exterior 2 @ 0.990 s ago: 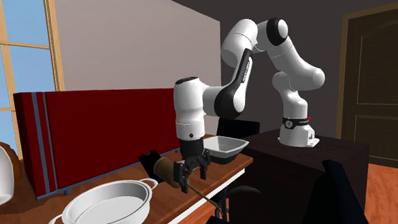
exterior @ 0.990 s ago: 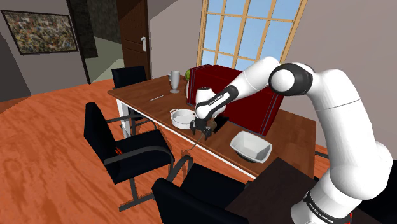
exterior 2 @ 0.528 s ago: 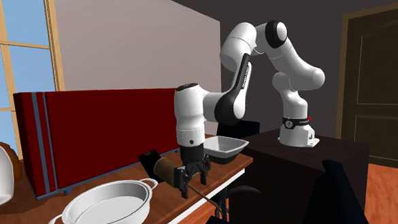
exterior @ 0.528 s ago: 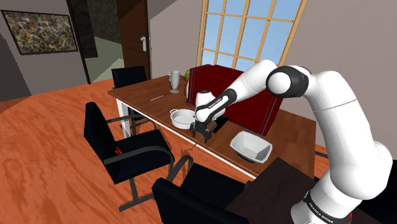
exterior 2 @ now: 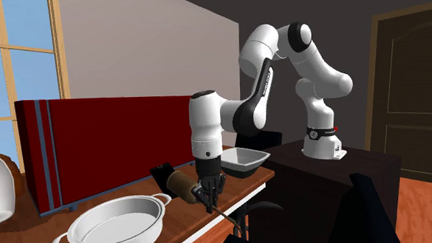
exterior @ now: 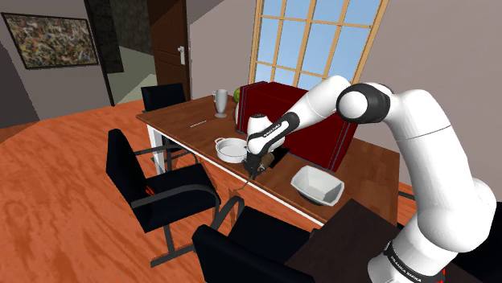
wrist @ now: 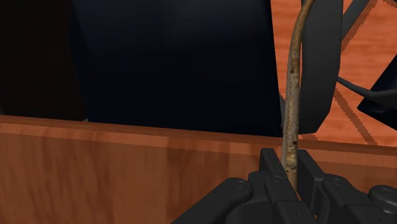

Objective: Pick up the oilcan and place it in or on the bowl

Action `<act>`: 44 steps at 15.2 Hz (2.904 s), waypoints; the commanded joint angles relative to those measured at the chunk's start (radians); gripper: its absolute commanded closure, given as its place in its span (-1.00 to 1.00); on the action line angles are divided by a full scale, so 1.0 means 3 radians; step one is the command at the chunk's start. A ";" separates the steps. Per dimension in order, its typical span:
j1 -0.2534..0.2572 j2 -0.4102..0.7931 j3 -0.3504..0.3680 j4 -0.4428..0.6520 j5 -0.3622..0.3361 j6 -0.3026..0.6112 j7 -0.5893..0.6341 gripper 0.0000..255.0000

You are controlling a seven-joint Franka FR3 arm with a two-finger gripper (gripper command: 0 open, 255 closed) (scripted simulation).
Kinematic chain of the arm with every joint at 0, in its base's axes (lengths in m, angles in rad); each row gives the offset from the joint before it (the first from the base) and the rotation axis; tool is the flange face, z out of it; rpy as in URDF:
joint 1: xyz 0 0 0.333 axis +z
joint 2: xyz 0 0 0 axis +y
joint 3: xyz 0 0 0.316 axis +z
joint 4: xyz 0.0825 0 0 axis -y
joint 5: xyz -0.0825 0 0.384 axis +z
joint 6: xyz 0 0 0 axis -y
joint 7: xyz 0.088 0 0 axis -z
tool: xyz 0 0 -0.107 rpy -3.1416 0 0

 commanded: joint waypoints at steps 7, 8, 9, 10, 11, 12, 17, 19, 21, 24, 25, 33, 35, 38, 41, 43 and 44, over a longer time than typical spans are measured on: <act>-0.0007 -0.0073 0.0009 -0.0026 0.0008 -0.0048 -0.0005 1.00; -0.0010 -0.0109 0.0013 -0.0037 0.0013 -0.0073 -0.0007 1.00; -0.0013 -0.0145 0.0018 -0.0046 0.0017 -0.0099 -0.0010 1.00; -0.0017 -0.0180 0.0022 -0.0056 0.0022 -0.0124 -0.0013 1.00; -0.0020 -0.0215 0.0027 -0.0065 0.0026 -0.0151 -0.0016 1.00; -0.0023 -0.0250 0.0031 -0.0073 0.0031 -0.0177 -0.0019 1.00; -0.0038 -0.0417 0.0053 -0.0102 0.0055 -0.0315 -0.0034 1.00; -0.0044 -0.0481 0.0061 -0.0109 0.0066 -0.0373 -0.0040 1.00; -0.0050 -0.0544 0.0069 -0.0112 0.0076 -0.0431 -0.0046 1.00; -0.0058 -0.0635 0.0080 -0.0112 0.0091 -0.0522 -0.0056 1.00; -0.0060 -0.0665 0.0084 -0.0111 0.0096 -0.0553 -0.0059 1.00; -0.0077 -0.0883 0.0110 -0.0069 0.0137 -0.0811 -0.0085 1.00; -0.0081 -0.0932 0.0115 -0.0050 0.0147 -0.0879 -0.0091 1.00; -0.0121 -0.1070 0.0117 -0.0222 0.0165 -0.0843 -0.0129 1.00; -0.0234 -0.1391 0.0108 -0.0732 0.0207 -0.0649 -0.0245 1.00; -0.0306 -0.1594 0.0096 -0.1044 0.0238 -0.0535 -0.0333 1.00; -0.0341 -0.1692 0.0088 -0.1193 0.0253 -0.0482 -0.0380 1.00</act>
